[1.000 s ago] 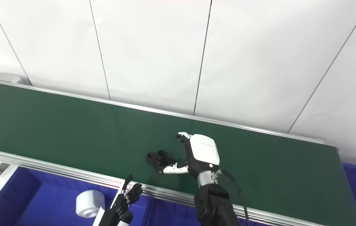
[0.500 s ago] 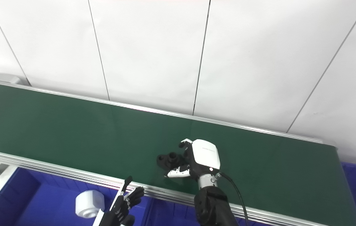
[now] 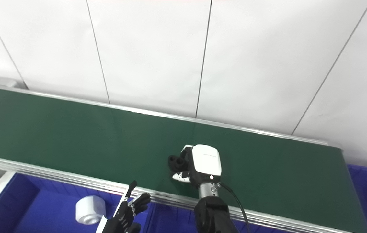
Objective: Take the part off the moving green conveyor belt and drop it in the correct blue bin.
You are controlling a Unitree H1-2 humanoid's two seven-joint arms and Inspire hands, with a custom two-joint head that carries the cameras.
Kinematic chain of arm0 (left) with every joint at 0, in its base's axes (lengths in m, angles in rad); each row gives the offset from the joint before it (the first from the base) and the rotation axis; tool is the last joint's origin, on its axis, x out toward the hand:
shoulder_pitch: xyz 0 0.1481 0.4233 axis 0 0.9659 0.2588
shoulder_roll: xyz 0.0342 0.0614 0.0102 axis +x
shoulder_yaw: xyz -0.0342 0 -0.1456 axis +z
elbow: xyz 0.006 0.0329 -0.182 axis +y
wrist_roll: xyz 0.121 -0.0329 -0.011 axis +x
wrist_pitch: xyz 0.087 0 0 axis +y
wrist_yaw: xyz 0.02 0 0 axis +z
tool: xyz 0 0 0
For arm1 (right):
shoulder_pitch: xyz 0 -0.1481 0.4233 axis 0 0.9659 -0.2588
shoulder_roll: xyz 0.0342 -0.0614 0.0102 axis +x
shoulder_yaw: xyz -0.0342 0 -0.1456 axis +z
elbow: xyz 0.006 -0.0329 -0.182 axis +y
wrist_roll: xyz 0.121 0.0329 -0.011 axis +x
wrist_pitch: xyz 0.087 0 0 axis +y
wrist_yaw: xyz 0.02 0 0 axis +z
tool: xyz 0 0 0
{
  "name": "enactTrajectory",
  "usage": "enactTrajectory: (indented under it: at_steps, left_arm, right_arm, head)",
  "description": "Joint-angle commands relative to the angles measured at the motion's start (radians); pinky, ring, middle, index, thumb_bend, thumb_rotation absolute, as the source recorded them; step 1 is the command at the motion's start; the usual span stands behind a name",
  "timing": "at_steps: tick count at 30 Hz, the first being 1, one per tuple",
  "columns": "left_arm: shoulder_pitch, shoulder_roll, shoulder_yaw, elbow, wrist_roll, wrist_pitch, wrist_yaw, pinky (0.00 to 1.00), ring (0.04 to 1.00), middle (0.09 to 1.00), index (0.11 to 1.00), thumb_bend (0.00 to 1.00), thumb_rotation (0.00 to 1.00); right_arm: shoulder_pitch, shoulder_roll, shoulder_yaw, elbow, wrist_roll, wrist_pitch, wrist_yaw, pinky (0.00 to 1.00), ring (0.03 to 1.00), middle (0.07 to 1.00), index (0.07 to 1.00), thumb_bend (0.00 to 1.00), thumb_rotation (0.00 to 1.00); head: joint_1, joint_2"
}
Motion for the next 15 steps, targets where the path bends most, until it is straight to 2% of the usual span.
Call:
enactTrajectory:
  at_steps: [1,11,15]
  left_arm:
    - [0.005,-0.008,-0.008,-0.037,-0.005,-0.015,-0.007,0.83,0.844,0.846,1.0,0.7,0.78]
    - [0.009,-0.003,-0.008,-0.044,-0.011,-0.014,-0.01,0.82,0.834,0.841,1.0,0.7,0.78]
    - [0.009,-0.003,-0.007,-0.048,-0.015,-0.011,-0.013,0.83,0.84,0.839,1.0,0.69,0.78]
  right_arm:
    - [0.013,0.003,0.019,0.034,0.002,-0.022,0.006,0.12,0.176,0.26,0.477,0.51,0.15]
    - [0.02,0.0,0.03,0.047,0.026,-0.045,-0.047,0.11,0.167,0.247,0.474,0.51,0.15]
    - [0.016,-0.013,0.044,0.056,0.01,-0.061,-0.096,0.12,0.176,0.256,0.475,0.51,0.14]
  head:
    - [-0.001,0.001]
    - [-0.011,0.005]
    - [-0.014,0.004]
